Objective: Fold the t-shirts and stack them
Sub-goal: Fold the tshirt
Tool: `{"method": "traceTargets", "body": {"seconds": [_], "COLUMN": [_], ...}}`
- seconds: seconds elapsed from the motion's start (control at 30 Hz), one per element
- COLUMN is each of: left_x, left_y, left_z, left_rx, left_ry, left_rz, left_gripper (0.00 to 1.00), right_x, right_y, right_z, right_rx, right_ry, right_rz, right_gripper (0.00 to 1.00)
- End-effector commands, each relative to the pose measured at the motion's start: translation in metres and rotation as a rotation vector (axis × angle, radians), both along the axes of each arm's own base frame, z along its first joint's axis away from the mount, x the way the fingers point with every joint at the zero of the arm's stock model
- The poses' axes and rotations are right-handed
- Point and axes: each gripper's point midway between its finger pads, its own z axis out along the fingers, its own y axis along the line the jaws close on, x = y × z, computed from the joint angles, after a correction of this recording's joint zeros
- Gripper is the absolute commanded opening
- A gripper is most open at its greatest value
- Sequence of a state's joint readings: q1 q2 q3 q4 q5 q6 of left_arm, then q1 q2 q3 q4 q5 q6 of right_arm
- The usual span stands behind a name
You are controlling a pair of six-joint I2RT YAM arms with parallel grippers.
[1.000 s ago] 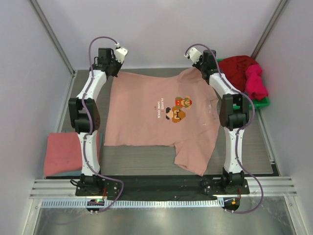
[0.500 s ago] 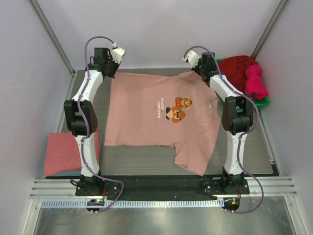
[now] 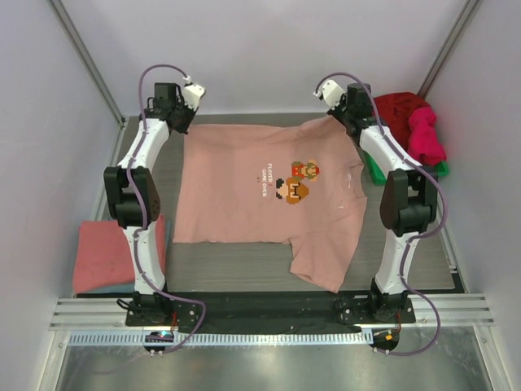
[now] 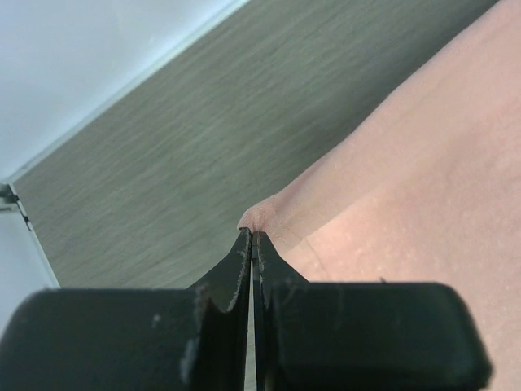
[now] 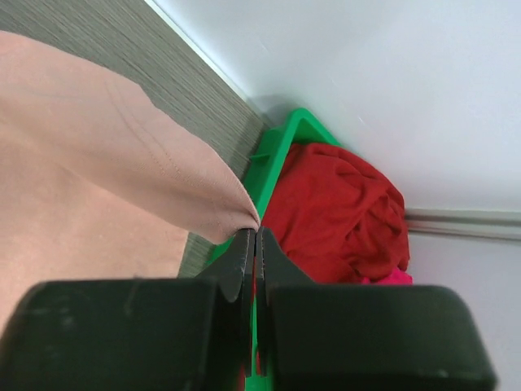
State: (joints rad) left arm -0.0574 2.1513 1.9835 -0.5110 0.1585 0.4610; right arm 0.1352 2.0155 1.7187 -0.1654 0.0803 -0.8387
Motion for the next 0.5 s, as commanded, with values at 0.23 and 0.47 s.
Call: {"method": "traceTargets", "body": {"seconds": [0.23, 0.47], "left_x": [-0.025, -0.037], "left_y": [0.014, 0.014], "left_z": [0.032, 0.023], "left_rx": [0.007, 0.019], "left_ry": [-0.03, 0.001], "left_rz": [0.004, -0.006], "left_gripper": [0.0, 0.0], "right_x": [-0.05, -0.077], "right_y": [-0.009, -0.006], "right_z": [0.031, 0.015], "right_rx": [0.033, 0.062], "right_ry": [-0.03, 0.032], "right_rz": [-0.023, -0.02], "right_gripper": [0.01, 0.01]}}
